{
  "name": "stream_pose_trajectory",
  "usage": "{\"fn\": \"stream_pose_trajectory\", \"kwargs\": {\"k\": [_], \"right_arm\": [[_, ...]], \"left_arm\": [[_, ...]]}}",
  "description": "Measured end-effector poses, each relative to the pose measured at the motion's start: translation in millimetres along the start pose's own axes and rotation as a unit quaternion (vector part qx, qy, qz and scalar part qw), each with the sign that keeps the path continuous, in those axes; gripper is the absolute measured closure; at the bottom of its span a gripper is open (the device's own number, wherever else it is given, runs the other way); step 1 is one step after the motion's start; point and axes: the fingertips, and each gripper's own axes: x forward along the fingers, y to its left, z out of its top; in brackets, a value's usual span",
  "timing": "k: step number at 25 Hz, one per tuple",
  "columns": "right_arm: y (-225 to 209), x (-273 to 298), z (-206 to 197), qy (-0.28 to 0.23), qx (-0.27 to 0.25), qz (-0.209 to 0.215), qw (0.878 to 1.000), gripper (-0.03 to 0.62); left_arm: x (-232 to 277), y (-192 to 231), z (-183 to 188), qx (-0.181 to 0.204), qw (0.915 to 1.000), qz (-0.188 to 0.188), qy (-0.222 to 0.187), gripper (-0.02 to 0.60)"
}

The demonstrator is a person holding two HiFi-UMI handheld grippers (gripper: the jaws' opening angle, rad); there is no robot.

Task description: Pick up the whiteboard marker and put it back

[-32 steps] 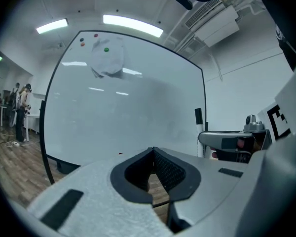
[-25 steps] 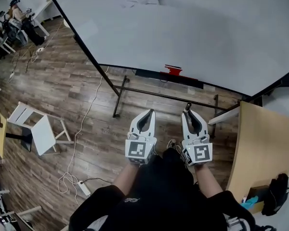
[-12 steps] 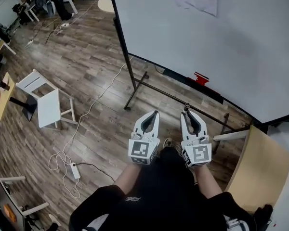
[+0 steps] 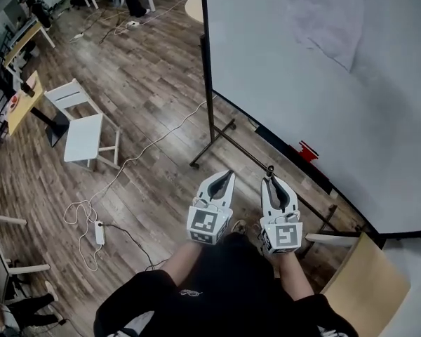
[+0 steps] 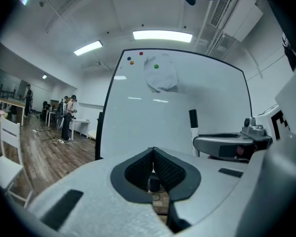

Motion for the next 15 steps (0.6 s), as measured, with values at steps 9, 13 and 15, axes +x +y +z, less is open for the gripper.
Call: {"fn": "stream_pose_trajectory", "kwargs": {"k": [9, 13, 15], "right_arm": [[-49.3, 26.7, -20.4, -0.002, 0.016, 0.039, 0.999, 0.540], [-63.2, 25.6, -29.2, 0.008, 0.024, 0.036, 0.999, 0.540], [-65.1, 26.8, -34.0, 0.014, 0.026, 0.042, 0.999, 0.540]], "left_arm": [[39.9, -4.5, -8.9, 0.011, 0.9990, 0.038, 0.018, 0.575], [48.1, -12.0, -18.4, 0.012, 0.9983, 0.042, 0.039, 0.575], [53.8, -12.9, -21.2, 0.014, 0.9980, 0.043, 0.044, 0.575]]}}
